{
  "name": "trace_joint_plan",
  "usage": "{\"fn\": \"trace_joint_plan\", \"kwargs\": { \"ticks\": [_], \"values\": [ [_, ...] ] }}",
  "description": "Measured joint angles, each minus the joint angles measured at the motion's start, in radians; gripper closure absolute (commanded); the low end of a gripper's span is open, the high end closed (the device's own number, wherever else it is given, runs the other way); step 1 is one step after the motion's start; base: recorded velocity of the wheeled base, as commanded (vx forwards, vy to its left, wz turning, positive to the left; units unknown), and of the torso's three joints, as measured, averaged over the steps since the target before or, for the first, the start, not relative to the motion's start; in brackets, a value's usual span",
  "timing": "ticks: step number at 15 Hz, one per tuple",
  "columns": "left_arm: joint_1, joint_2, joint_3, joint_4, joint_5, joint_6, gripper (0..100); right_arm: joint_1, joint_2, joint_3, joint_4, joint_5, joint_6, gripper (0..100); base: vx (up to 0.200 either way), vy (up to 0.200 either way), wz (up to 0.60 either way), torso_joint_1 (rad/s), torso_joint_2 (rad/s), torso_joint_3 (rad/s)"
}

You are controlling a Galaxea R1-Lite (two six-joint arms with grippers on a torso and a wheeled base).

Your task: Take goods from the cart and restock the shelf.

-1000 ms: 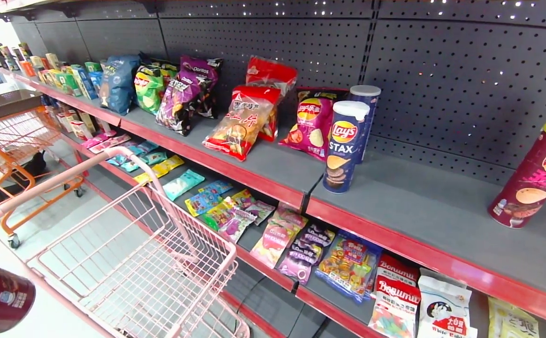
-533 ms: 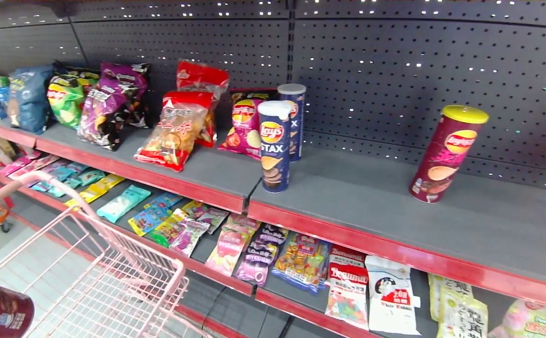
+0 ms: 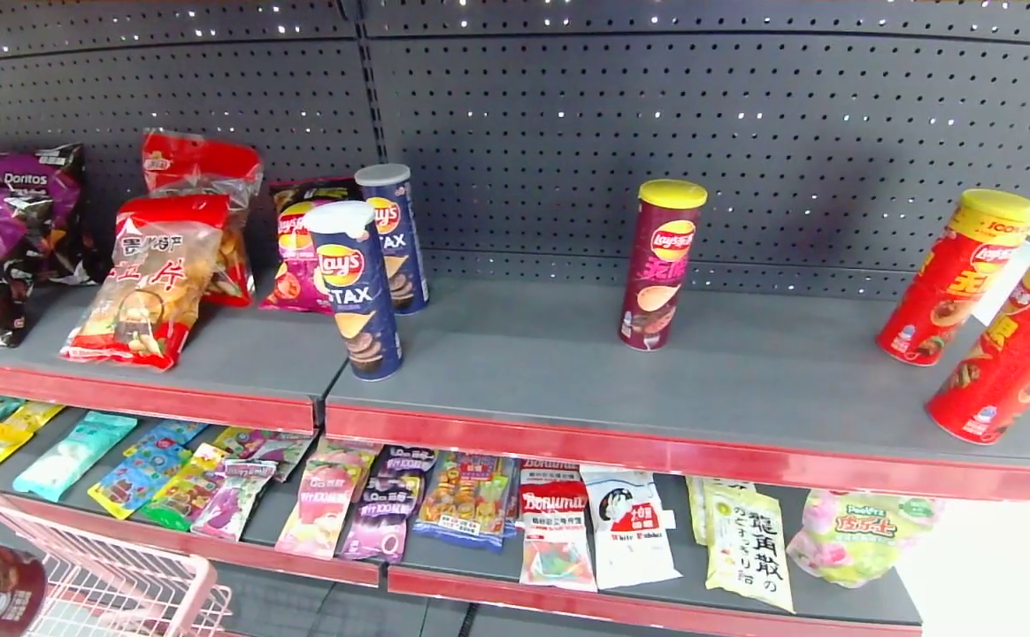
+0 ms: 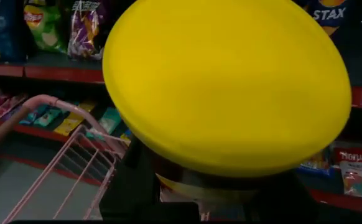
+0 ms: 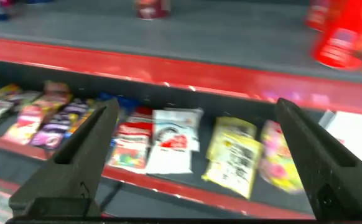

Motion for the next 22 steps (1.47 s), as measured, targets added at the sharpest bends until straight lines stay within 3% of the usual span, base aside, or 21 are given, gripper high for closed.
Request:
{"fn": "trace_joint_plan", "kwargs": {
  "ticks": [5, 9, 11, 13, 15, 17, 22],
  "values": [
    [-0.001, -0.006, 0.002, 0.001, 0.002, 0.024, 100, 0.000, 0.000, 0.000, 0.000, 0.001, -0.004, 0, 0.160, 0.000, 0.00, -0.005, 0.00, 0.002],
    [-0.001, -0.023, 0.005, 0.005, -0.008, 0.025, 100, -0.001, 0.000, 0.000, 0.000, 0.004, -0.009, 0, 0.000, 0.000, 0.00, 0.000, 0.00, 0.000],
    [-0.003, -0.056, 0.007, 0.060, -0.014, 0.031, 100, 0.001, 0.000, 0.000, 0.000, 0.007, -0.011, 0, 0.000, 0.000, 0.00, 0.000, 0.00, 0.000],
    [-0.005, -0.118, 0.007, 0.163, -0.051, 0.037, 100, 0.000, 0.000, 0.000, -0.001, 0.011, -0.019, 0, 0.000, 0.000, 0.00, 0.000, 0.00, 0.000],
    [-0.004, -0.177, 0.009, 0.203, -0.154, 0.028, 100, 0.001, 0.002, -0.012, -0.004, 0.056, -0.020, 0, 0.000, 0.000, 0.00, 0.000, 0.00, 0.000],
    [-0.004, -0.203, 0.009, 0.206, -0.191, 0.022, 100, 0.003, 0.050, -0.099, -0.008, 0.100, -0.012, 0, 0.000, 0.000, 0.00, 0.000, 0.00, 0.000],
    [-0.001, -0.204, 0.013, 0.203, -0.168, 0.013, 100, 0.074, 0.496, -0.449, -0.056, 0.227, -0.084, 0, 0.000, 0.000, 0.00, 0.000, 0.00, 0.000]
  ]
}}
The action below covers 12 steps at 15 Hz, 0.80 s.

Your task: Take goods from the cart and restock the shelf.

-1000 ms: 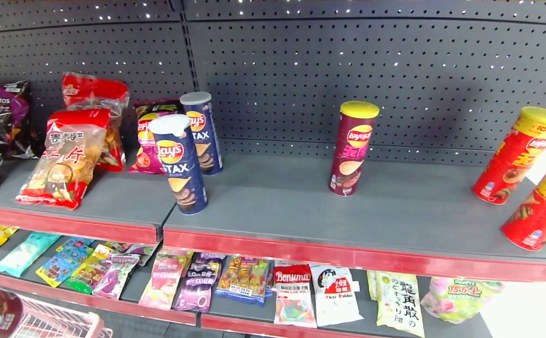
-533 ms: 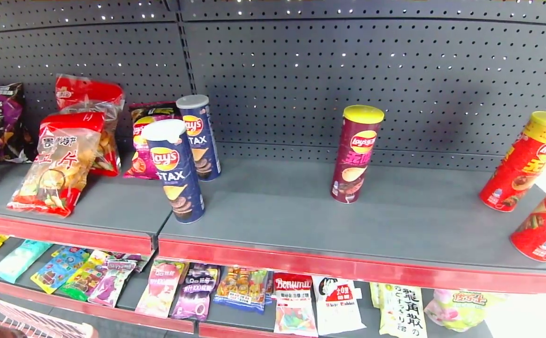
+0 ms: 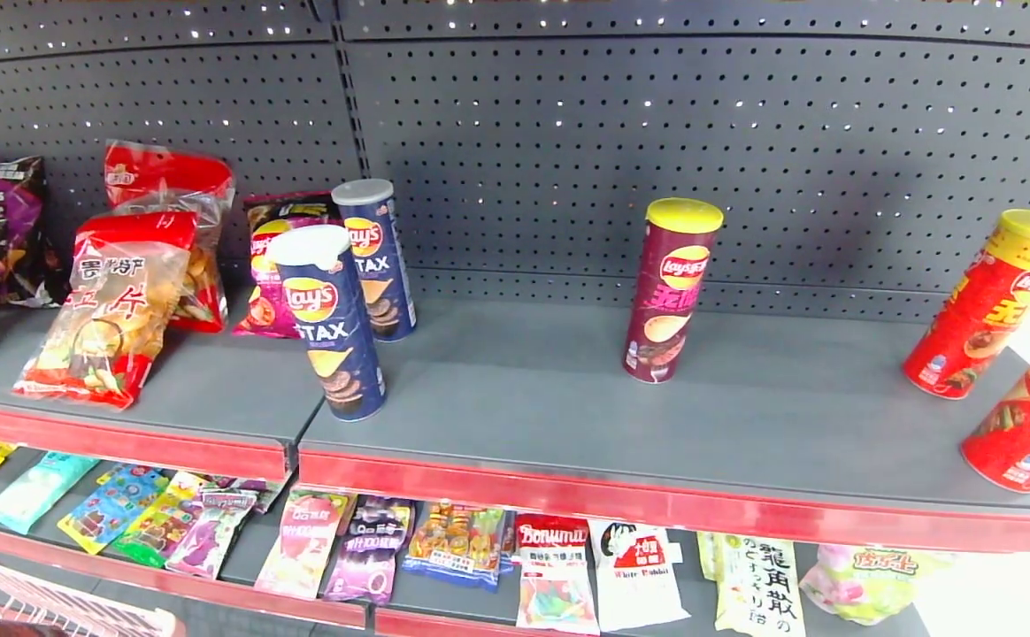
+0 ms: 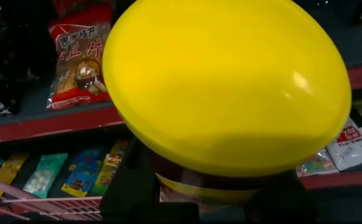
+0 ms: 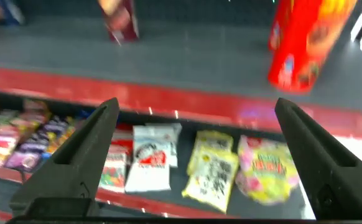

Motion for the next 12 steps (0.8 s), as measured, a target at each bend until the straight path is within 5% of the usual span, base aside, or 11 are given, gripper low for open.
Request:
{"fn": "trace_joint_plan", "kwargs": {
  "ticks": [3, 8, 12],
  "values": [
    [-0.001, 0.002, -0.006, 0.000, 0.000, -0.028, 100, 0.072, 0.330, -0.150, -0.156, 0.024, -0.046, 0, 0.000, 0.000, 0.00, 0.000, 0.00, 0.000],
    [0.001, -0.005, -0.011, 0.000, 0.010, -0.030, 100, 0.259, 0.795, -0.311, -0.385, 0.000, -0.062, 0, 0.000, 0.000, 0.00, 0.000, 0.00, 0.000],
    [0.002, -0.008, -0.013, 0.000, 0.029, -0.029, 100, 0.316, 1.013, -0.357, -0.549, -0.046, -0.062, 0, 0.000, 0.000, 0.00, 0.000, 0.00, 0.000]
  ]
}}
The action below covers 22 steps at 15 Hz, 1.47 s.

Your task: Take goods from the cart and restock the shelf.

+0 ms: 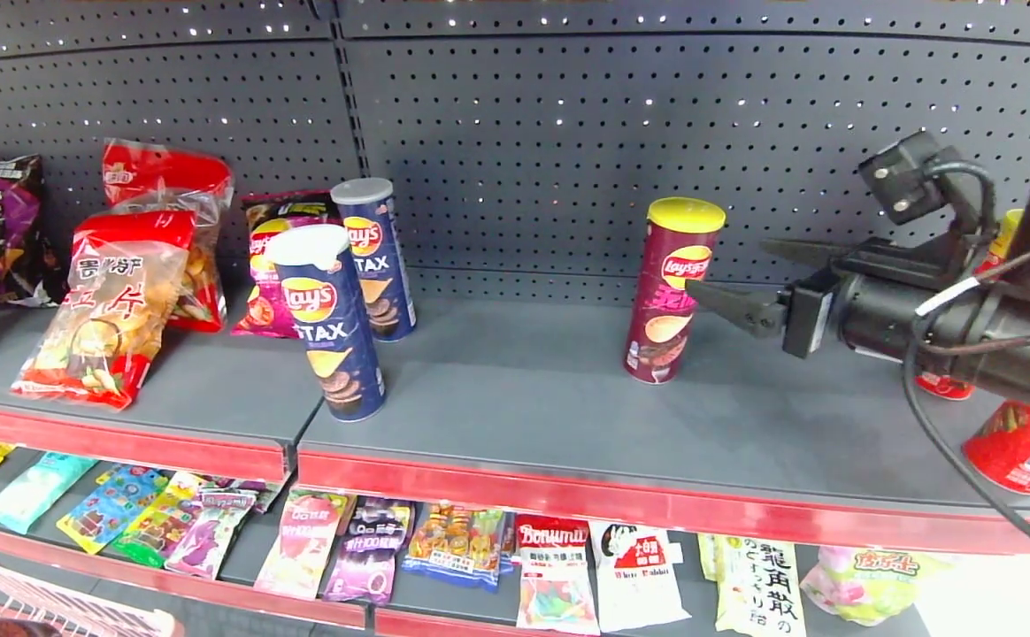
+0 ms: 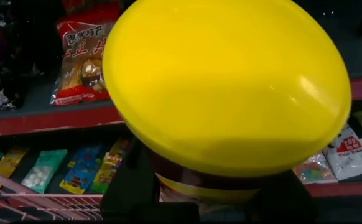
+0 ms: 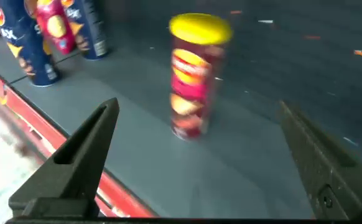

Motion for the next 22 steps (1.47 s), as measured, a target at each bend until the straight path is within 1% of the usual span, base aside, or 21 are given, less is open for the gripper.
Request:
{"fn": "trace_joint_plan", "kwargs": {
  "ticks": [1, 5, 10, 15, 20, 21, 22],
  "values": [
    [0.001, 0.000, 0.000, 0.000, 0.000, 0.000, 100, 0.002, 0.040, -0.003, -0.022, -0.024, 0.002, 0, 0.000, 0.000, 0.00, 0.000, 0.00, 0.000],
    [0.001, 0.000, 0.002, 0.000, 0.000, 0.000, 100, 0.003, 0.124, -0.028, -0.028, -0.073, 0.006, 0, 0.000, 0.000, 0.00, 0.000, 0.00, 0.000],
    [0.001, 0.000, 0.007, 0.000, -0.001, 0.000, 100, 0.006, 0.201, -0.142, -0.027, -0.119, 0.071, 0, 0.000, 0.000, 0.00, 0.000, 0.00, 0.000],
    [0.001, 0.000, 0.011, 0.001, 0.000, 0.000, 100, 0.007, 0.270, -0.230, -0.026, -0.126, 0.071, 0, 0.000, 0.000, 0.00, 0.000, 0.00, 0.000],
    [0.001, 0.000, 0.015, 0.002, -0.001, 0.000, 100, 0.007, 0.311, -0.260, -0.027, -0.131, 0.073, 0, 0.000, 0.000, 0.00, 0.000, 0.00, 0.000],
    [0.001, 0.001, 0.016, 0.003, -0.001, 0.000, 100, 0.007, 0.320, -0.269, -0.027, -0.143, 0.074, 100, 0.000, 0.000, 0.00, 0.000, 0.00, 0.000],
    [0.001, 0.001, 0.019, 0.004, -0.001, 0.000, 100, 0.007, 0.330, -0.282, -0.027, -0.155, 0.077, 100, 0.000, 0.000, 0.00, 0.000, 0.00, 0.000]
  ]
}}
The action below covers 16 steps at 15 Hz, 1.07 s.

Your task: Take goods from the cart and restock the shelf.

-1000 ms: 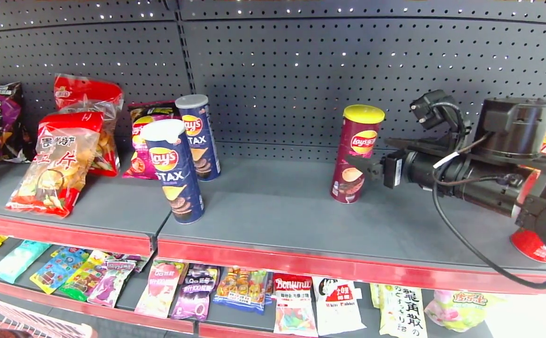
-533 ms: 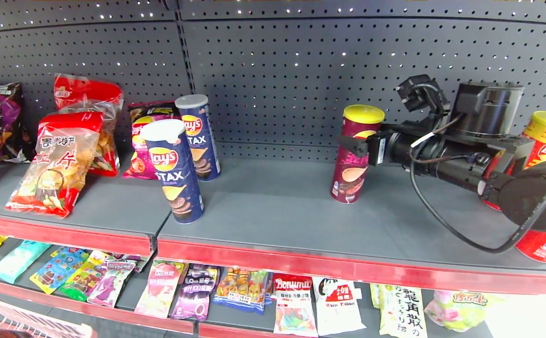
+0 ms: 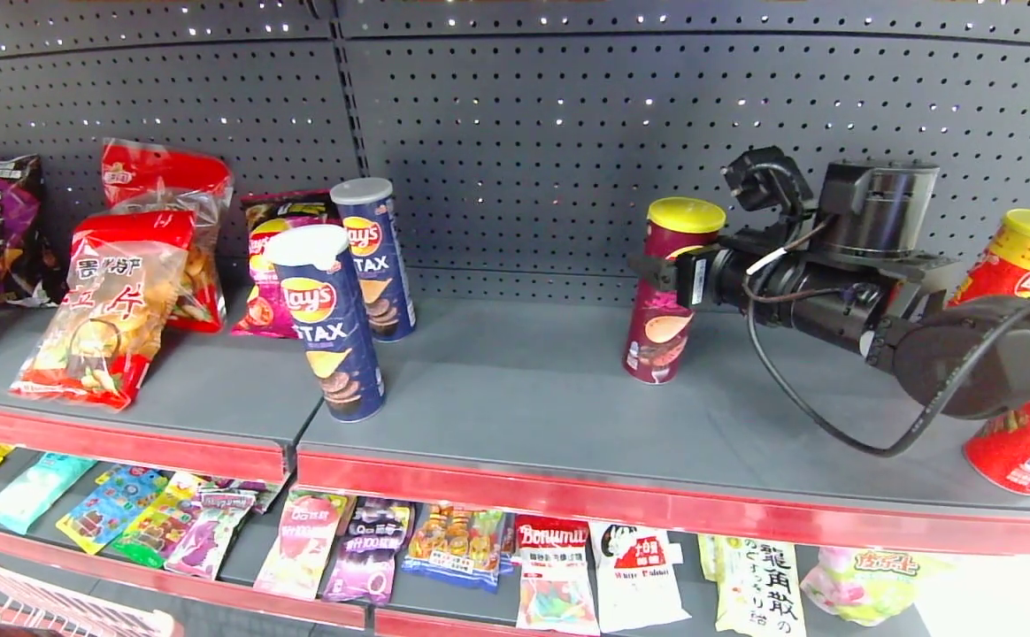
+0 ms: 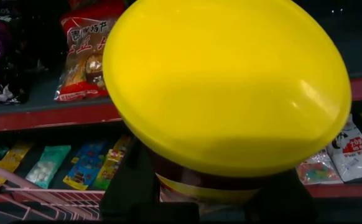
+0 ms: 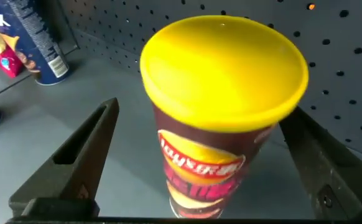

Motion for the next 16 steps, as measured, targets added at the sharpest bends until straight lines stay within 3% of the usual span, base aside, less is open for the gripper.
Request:
{"fn": "trace_joint_plan", "kwargs": {
  "ticks": [6, 12, 16],
  "values": [
    [0.000, 0.000, 0.017, 0.000, 0.000, 0.000, 100, 0.039, 0.026, -0.014, -0.006, -0.050, 0.015, 100, 0.000, 0.000, 0.00, 0.000, 0.00, 0.000],
    [-0.001, -0.004, 0.039, -0.001, 0.000, 0.000, 100, 0.117, -0.056, 0.007, 0.012, -0.314, 0.017, 100, 0.000, 0.000, 0.00, 0.000, 0.00, 0.000],
    [0.000, -0.003, 0.047, -0.001, -0.001, 0.000, 100, 0.168, -0.135, 0.065, 0.017, -0.375, 0.024, 100, 0.000, 0.000, 0.00, 0.000, 0.00, 0.000]
  ]
}}
